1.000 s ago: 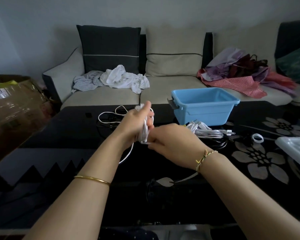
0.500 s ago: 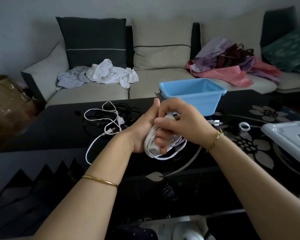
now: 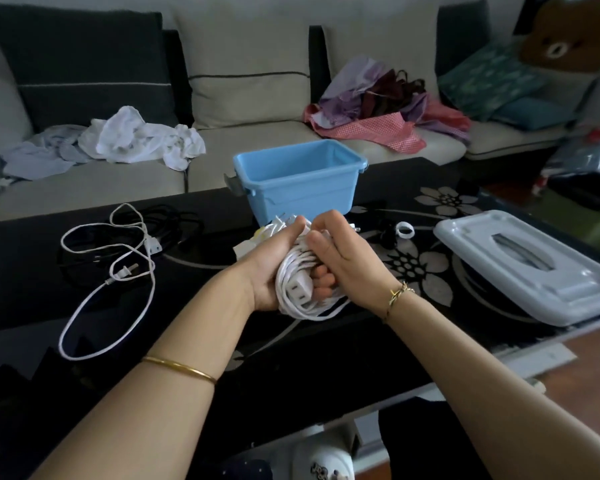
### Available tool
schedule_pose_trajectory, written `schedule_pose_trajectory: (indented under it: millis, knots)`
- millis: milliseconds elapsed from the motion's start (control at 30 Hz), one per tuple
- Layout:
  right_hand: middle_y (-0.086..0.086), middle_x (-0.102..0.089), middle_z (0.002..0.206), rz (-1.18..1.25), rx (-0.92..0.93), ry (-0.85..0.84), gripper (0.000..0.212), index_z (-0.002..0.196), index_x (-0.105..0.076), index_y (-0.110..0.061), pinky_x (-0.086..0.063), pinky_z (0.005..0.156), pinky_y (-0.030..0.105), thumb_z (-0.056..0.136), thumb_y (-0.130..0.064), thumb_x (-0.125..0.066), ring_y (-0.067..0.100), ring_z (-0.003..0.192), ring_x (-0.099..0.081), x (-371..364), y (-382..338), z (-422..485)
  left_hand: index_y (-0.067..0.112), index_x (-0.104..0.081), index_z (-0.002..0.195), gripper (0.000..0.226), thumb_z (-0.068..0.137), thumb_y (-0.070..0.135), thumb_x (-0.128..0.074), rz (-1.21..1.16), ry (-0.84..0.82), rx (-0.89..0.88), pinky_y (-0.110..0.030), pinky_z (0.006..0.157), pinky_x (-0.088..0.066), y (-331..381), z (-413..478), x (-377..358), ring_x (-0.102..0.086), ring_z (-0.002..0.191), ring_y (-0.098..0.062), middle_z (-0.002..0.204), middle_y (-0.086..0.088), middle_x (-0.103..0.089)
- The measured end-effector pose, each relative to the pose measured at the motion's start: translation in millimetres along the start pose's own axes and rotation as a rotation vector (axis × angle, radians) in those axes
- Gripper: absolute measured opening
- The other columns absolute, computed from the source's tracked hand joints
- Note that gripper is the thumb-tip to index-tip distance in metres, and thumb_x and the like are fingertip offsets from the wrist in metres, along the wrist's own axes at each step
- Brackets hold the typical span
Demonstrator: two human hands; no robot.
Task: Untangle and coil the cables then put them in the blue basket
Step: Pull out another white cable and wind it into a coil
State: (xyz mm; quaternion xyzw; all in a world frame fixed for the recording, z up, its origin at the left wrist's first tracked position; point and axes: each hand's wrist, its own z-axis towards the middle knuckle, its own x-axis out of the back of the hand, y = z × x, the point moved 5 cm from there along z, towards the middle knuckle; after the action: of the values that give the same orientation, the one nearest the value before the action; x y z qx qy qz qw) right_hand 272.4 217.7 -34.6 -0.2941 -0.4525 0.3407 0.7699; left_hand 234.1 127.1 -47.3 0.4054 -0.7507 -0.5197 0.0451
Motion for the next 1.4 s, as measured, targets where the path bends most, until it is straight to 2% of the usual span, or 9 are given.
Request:
schedule_pose_trajectory:
  millis: [133,300,600,833,967,1067,1200,1300,1400]
  knots:
    - [-0.002,-0.051,0.067,0.161,-0.125,0.091,0.013,0.085,-0.040,-0.028,-0.047,0.055,0.027,0.096,-0.030,-0.047,0.010,0.052,-0.051,14.1,20.2,-8.4,0.009,-0.075,0.068,0.057,0.097,0.046,-0.043,0.143,0.059,-0.162,-0.032,0.055,-0.059,4.5,13.6,-12.0,-0.064,0.056,-0.021,0.068,-0.014,-0.064]
    - [0.011,-0.061,0.092,0.088,-0.263,0.272,0.015,0.081,-0.040,-0.034,-0.052,0.074,0.046,0.090,-0.045,-0.046,0.032,0.082,-0.062,31.2,49.5,-10.5,0.002,-0.064,0.113,0.028,0.093,0.022,-0.058,0.342,0.078,-0.261,-0.037,0.083,-0.053,4.9,25.9,-18.5,-0.065,0.079,-0.022,0.097,-0.017,-0.069]
    - [0.001,-0.052,0.081,0.265,-0.377,0.350,0.015,0.085,-0.042,-0.018,-0.047,0.053,0.025,0.098,-0.025,-0.043,-0.002,0.046,-0.054,22.7,65.1,-8.7,0.010,-0.063,0.088,0.020,0.092,0.030,-0.062,0.315,0.339,-0.331,-0.020,0.045,-0.049,-2.4,40.0,-20.8,-0.058,0.048,-0.010,0.070,-0.005,-0.064]
    - [-0.003,-0.051,0.081,0.214,-0.357,0.385,0.019,0.079,-0.042,-0.023,-0.043,0.069,0.032,0.098,-0.023,-0.042,0.013,0.075,-0.050,24.8,71.7,-11.2,0.009,-0.057,0.089,0.012,0.096,0.018,-0.055,0.431,0.333,-0.403,-0.019,0.041,-0.044,-1.7,47.7,-20.8,-0.051,0.046,-0.010,0.064,-0.004,-0.055]
    - [0.001,-0.054,0.082,0.281,-0.508,0.446,0.025,0.086,-0.051,-0.012,-0.044,0.077,0.039,0.097,-0.030,-0.037,0.019,0.080,-0.053,34.8,93.0,-4.7,0.013,-0.053,0.079,0.018,0.096,0.017,-0.055,0.446,0.348,-0.354,-0.019,0.043,-0.043,-2.3,53.3,-13.0,-0.051,0.048,-0.013,0.064,-0.004,-0.054]
    - [0.012,-0.054,0.104,-0.153,-0.610,0.480,0.020,0.098,-0.052,-0.010,-0.041,0.069,0.035,0.096,-0.023,-0.037,0.030,0.085,-0.055,58.7,123.0,-0.6,0.012,-0.050,0.078,0.019,0.096,0.016,-0.055,0.435,0.359,-0.327,-0.018,0.040,-0.041,-0.5,52.0,-4.5,-0.050,0.045,-0.012,0.065,-0.005,-0.054]
    - [0.007,-0.032,0.139,-0.578,-0.635,0.239,0.038,0.132,-0.045,-0.015,-0.040,0.071,0.033,0.094,-0.017,-0.047,0.031,0.100,-0.057,64.5,148.1,3.9,0.013,-0.050,0.080,0.018,0.097,0.017,-0.055,0.401,0.344,-0.318,-0.016,0.039,-0.040,4.2,49.2,-1.0,-0.049,0.045,-0.014,0.065,-0.007,-0.055]
    - [0.005,-0.035,0.137,-0.706,-0.635,0.205,0.028,0.118,-0.056,-0.013,-0.038,0.068,0.031,0.092,-0.021,-0.053,0.029,0.091,-0.058,60.7,155.2,10.6,0.013,-0.049,0.079,0.019,0.097,0.018,-0.055,0.380,0.337,-0.309,-0.016,0.038,-0.039,5.4,47.9,-0.1,-0.050,0.047,-0.014,0.067,-0.007,-0.055]
    - [-0.004,-0.053,0.102,-0.567,-0.671,0.299,0.026,0.114,-0.059,-0.016,-0.032,0.058,0.024,0.089,-0.017,-0.053,0.016,0.066,-0.050,61.4,160.6,6.7,0.014,-0.050,0.081,0.017,0.096,0.020,-0.055,0.394,0.334,-0.293,-0.015,0.038,-0.038,3.4,44.8,-0.6,-0.051,0.046,-0.014,0.066,-0.005,-0.057]
